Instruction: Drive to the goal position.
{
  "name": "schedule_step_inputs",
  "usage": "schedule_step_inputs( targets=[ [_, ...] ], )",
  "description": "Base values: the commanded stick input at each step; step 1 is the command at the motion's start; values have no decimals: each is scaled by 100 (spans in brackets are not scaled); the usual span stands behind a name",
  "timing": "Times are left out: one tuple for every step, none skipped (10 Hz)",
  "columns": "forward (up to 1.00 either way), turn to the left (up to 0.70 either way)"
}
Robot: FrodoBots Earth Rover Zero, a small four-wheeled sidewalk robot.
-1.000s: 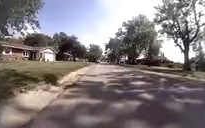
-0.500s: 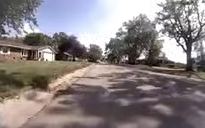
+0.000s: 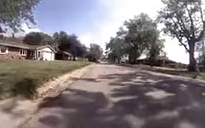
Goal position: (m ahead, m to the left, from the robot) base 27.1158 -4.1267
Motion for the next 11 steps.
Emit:
schedule_step_inputs(
  targets=[
    [100, -8],
    [100, -2],
    [100, -1],
    [100, 0],
    [100, 0],
    [100, 0],
    [100, 0],
    [100, 0],
    [100, 0],
    [100, 0],
    [100, 0]
  ],
)
